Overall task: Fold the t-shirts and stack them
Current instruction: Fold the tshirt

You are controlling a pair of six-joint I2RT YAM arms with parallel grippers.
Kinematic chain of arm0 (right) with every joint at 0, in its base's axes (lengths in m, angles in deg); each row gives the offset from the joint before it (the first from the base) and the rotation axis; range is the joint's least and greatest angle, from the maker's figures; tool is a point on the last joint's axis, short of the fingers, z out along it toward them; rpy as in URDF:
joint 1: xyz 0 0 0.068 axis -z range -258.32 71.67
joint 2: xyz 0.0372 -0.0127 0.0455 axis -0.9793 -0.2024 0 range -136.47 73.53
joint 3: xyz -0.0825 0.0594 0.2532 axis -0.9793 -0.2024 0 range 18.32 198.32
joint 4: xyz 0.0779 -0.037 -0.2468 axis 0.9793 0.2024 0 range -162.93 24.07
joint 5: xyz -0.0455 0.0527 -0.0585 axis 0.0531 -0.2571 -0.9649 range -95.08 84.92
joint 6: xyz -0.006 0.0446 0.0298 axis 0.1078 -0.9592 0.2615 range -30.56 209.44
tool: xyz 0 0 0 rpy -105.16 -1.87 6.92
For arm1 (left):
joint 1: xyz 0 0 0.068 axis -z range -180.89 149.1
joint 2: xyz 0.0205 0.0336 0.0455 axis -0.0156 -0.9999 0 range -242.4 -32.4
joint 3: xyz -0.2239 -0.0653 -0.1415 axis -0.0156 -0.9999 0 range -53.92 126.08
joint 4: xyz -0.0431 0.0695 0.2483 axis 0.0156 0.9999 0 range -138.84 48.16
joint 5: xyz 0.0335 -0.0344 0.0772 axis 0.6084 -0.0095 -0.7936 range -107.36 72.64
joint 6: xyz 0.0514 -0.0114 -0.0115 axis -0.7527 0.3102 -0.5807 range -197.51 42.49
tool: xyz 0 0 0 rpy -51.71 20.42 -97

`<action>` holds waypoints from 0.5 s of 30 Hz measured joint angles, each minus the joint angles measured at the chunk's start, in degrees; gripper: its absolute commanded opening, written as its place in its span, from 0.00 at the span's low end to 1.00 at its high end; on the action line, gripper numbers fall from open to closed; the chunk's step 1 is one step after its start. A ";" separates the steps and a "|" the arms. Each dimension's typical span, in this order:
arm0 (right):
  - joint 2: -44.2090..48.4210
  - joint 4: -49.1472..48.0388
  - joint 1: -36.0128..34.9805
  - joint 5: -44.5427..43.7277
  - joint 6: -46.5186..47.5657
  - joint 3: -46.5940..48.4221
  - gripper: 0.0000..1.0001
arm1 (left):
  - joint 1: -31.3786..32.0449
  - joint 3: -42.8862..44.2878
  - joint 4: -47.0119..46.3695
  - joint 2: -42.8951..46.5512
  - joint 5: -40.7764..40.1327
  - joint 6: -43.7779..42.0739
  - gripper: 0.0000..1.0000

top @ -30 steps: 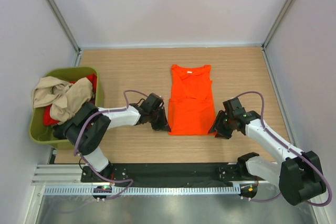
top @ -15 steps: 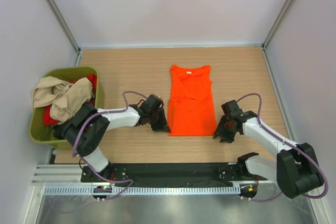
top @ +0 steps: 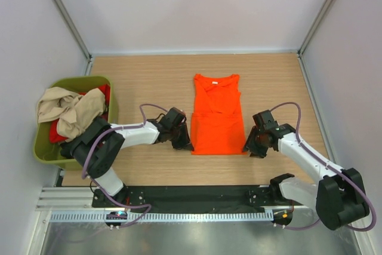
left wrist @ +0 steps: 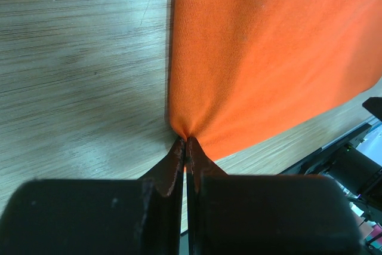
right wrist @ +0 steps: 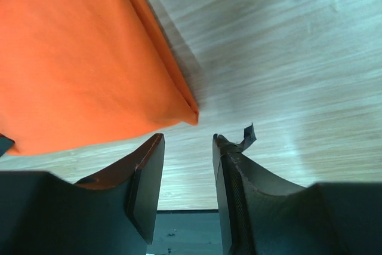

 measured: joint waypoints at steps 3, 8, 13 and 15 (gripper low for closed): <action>-2.54 -1.20 0.00 -0.15 0.02 1.36 0.45 | 0.00 0.04 0.11 0.00 -0.07 0.00 0.00; -8.26 -3.50 0.00 -1.70 0.02 1.20 0.45 | 0.11 0.07 0.15 0.00 -0.26 0.00 0.00; -7.65 -4.55 0.00 -2.16 -0.11 0.04 0.43 | 0.13 0.07 0.20 0.07 -0.46 0.22 0.00; -6.91 -4.74 0.00 -2.36 -0.17 -0.35 0.41 | 0.15 0.07 0.22 0.09 -0.50 0.33 0.03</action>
